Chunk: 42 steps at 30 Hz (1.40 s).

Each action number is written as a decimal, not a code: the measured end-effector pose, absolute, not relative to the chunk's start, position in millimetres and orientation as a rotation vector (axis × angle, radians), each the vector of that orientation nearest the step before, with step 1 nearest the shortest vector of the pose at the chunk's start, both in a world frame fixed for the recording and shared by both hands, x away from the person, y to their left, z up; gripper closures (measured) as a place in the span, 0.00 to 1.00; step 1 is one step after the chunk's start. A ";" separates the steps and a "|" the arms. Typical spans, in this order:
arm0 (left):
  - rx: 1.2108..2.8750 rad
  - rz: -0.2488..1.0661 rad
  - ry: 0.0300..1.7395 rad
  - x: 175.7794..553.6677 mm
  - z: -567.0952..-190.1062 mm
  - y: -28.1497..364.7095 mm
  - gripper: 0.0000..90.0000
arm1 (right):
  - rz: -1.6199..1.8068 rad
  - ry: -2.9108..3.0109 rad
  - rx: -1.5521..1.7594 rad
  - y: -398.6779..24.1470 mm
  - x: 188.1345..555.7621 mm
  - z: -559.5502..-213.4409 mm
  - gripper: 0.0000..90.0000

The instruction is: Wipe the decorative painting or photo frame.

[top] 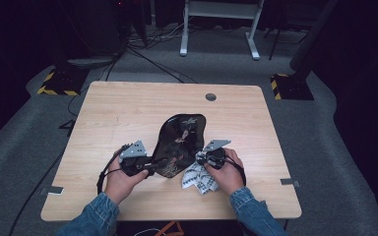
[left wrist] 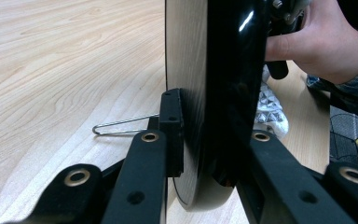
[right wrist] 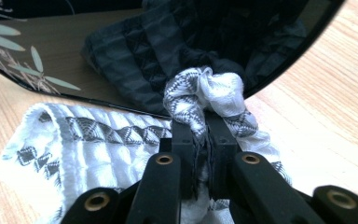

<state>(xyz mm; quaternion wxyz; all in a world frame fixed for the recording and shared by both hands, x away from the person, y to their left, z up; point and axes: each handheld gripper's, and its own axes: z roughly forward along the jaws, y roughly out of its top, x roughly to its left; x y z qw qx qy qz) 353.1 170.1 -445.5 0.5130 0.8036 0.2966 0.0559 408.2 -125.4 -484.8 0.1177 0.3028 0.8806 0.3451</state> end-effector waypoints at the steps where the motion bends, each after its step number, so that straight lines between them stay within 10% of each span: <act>1: 1.932 0.134 0.713 353.1 -445.5 170.1 0.87 | 1.010 2.576 0.886 -125.4 408.2 -484.8 0.94; 42: 1.936 0.166 0.731 351.9 -444.8 169.6 0.89 | 1.392 2.244 0.692 -140.9 383.8 -316.0 0.95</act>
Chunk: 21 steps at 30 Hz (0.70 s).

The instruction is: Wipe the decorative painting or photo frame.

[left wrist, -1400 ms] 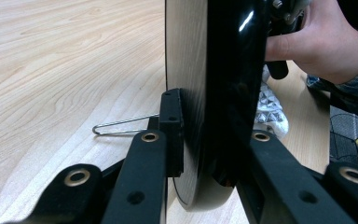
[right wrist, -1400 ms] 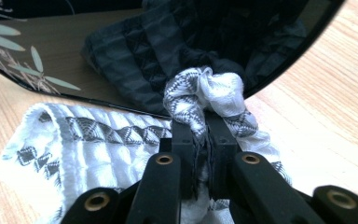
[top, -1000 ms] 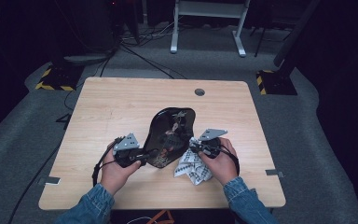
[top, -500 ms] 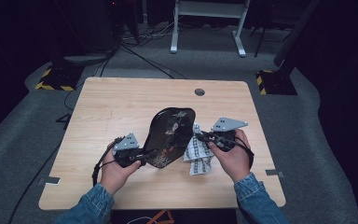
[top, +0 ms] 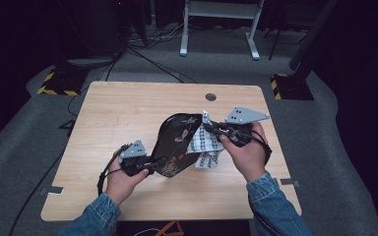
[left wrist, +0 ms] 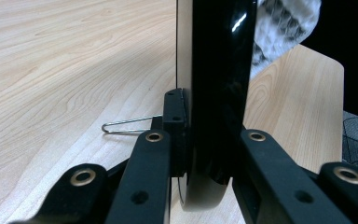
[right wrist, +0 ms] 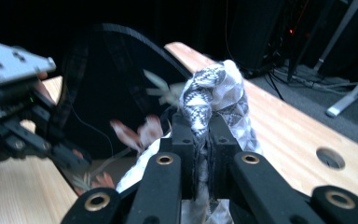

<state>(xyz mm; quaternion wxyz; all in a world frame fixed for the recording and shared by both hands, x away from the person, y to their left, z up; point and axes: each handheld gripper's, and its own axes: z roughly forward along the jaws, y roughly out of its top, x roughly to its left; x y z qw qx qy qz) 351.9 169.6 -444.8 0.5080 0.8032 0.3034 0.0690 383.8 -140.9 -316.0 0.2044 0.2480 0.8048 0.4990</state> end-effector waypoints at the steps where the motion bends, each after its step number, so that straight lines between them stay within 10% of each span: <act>1: 1.936 0.167 0.732 351.9 -444.8 169.5 0.89 | 1.395 2.245 0.683 -138.2 384.7 -312.8 0.94; 21: 1.934 0.166 0.731 351.9 -444.9 169.6 0.89 | 1.485 2.225 0.568 -88.6 396.6 -280.1 0.94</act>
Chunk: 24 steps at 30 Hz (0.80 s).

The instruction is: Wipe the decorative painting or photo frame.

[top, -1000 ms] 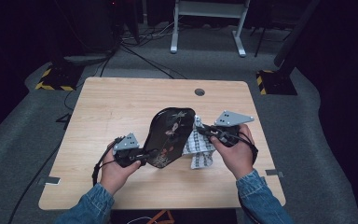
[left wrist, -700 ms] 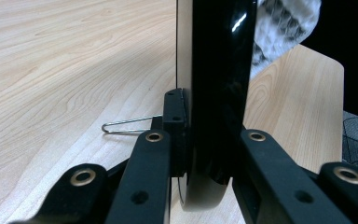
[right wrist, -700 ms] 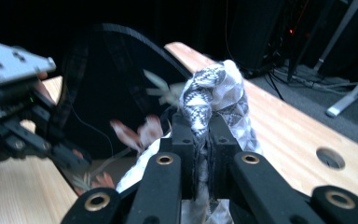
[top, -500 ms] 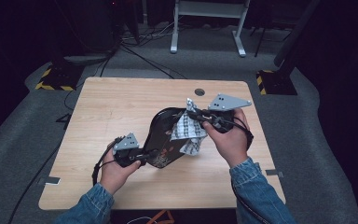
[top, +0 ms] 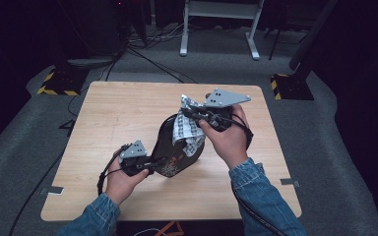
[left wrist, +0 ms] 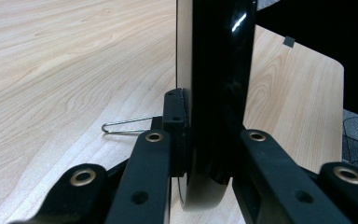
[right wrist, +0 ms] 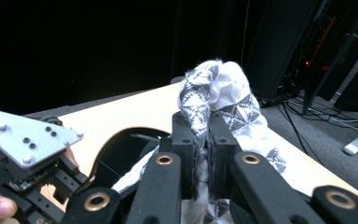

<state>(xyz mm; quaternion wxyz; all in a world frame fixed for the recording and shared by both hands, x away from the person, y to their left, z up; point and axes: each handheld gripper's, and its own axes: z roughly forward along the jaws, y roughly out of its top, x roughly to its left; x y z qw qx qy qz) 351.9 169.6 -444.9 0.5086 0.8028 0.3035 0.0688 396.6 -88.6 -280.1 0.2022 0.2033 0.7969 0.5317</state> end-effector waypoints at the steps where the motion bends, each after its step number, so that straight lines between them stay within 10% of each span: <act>1: 1.934 0.166 0.731 351.9 -444.9 169.6 0.89 | 1.486 2.229 0.566 -85.0 397.2 -280.0 0.94; 24: 1.940 0.170 0.728 352.3 -444.7 169.8 0.89 | 1.517 2.181 0.632 -76.1 416.6 -298.2 0.94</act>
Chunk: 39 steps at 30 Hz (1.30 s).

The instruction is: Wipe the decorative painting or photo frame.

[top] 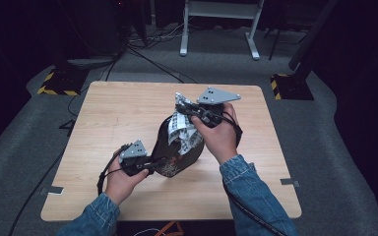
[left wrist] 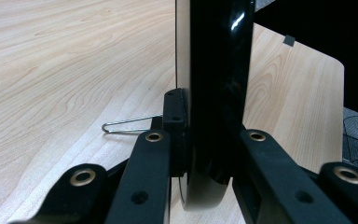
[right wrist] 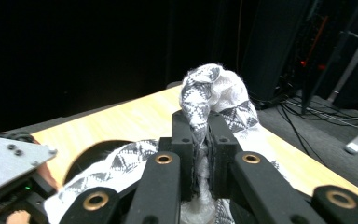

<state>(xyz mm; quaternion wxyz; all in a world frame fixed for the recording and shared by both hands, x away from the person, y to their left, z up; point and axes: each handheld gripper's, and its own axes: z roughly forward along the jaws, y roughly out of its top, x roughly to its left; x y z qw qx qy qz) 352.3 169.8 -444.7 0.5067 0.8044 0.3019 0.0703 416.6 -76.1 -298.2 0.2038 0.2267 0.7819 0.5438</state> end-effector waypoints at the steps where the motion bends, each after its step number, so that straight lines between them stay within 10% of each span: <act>1: 1.940 0.169 0.729 352.3 -444.7 169.8 0.89 | 1.510 2.177 0.636 -77.3 417.4 -299.6 0.94; 39: 1.939 0.161 0.724 352.1 -444.1 169.6 0.89 | 1.357 2.124 0.786 -119.7 434.1 -330.7 0.95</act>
